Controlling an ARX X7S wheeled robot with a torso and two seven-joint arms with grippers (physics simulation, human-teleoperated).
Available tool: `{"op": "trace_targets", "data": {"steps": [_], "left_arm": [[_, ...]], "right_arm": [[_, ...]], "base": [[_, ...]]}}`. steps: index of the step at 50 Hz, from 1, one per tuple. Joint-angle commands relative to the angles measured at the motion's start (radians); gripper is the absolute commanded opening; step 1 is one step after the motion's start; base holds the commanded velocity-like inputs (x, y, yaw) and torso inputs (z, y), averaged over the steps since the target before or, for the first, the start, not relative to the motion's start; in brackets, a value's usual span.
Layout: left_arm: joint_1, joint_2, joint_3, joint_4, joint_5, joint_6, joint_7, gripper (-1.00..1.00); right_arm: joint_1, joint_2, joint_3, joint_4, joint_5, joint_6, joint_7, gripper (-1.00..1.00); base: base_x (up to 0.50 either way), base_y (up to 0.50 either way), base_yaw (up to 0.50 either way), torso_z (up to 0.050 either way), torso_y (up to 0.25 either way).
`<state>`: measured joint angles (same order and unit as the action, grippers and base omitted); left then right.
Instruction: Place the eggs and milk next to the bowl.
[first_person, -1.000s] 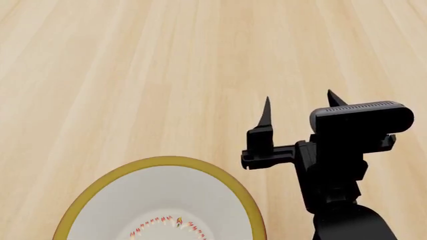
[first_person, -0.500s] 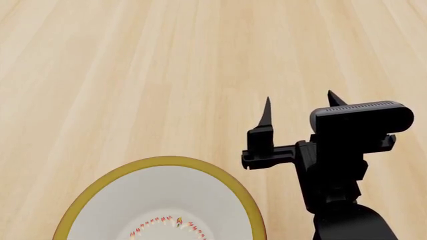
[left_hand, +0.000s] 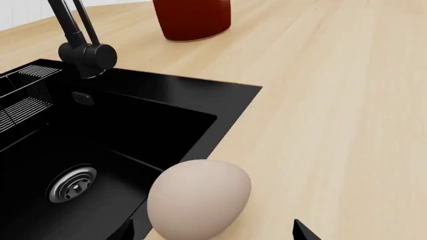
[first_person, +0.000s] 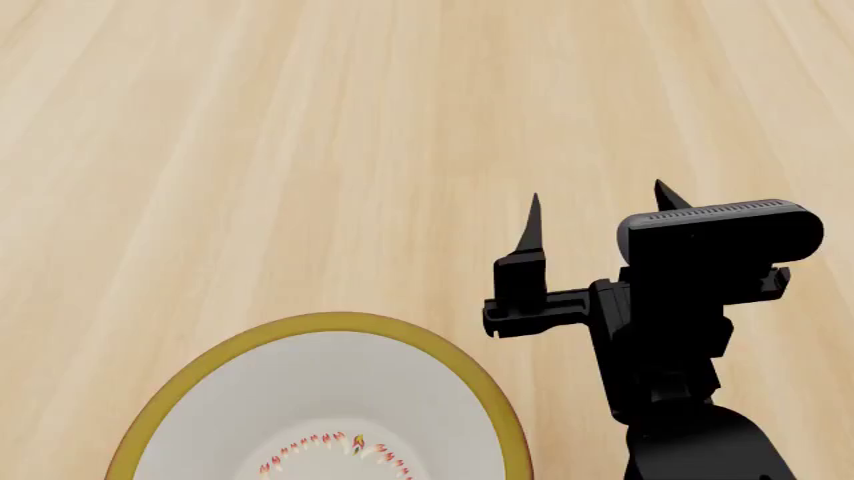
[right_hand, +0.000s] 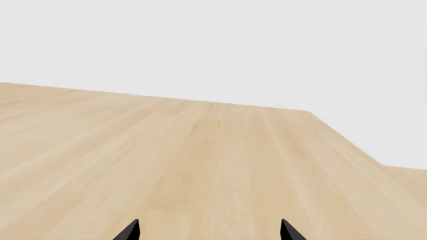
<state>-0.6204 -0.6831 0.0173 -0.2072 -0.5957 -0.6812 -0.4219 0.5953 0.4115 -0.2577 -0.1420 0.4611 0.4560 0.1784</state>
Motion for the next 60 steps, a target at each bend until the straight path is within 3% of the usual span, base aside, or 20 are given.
{"op": "trace_targets", "data": {"steps": [1, 39, 46, 48, 60], "left_arm": [[-0.035, 0.022, 0.008, -0.063, 0.049, 0.027, 0.029, 1.00], [-0.164, 0.049, 0.093, -0.314, 0.158, 0.140, 0.078, 1.00], [-0.195, 0.067, 0.111, -0.402, 0.182, 0.189, 0.099, 1.00], [-0.266, 0.100, 0.140, -0.590, 0.226, 0.291, 0.137, 1.00], [-0.292, 0.114, 0.153, -0.608, 0.238, 0.278, 0.129, 1.00]], "right_arm": [[0.002, -0.016, 0.020, 0.010, -0.018, -0.006, -0.017, 1.00], [0.022, -0.018, 0.003, 0.030, -0.021, -0.006, -0.015, 1.00], [0.024, -0.017, 0.000, 0.031, -0.021, -0.004, -0.013, 1.00], [0.033, -0.018, -0.007, 0.034, -0.026, 0.006, -0.010, 1.00], [0.043, -0.020, -0.011, 0.042, -0.027, 0.005, -0.008, 1.00]], "base": [[0.00, 0.00, 0.00, 0.000, 0.000], [0.00, 0.00, 0.00, 0.000, 0.000], [0.00, 0.00, 0.00, 0.000, 0.000], [0.00, 0.00, 0.00, 0.000, 0.000], [0.00, 0.00, 0.00, 0.000, 0.000]]}}
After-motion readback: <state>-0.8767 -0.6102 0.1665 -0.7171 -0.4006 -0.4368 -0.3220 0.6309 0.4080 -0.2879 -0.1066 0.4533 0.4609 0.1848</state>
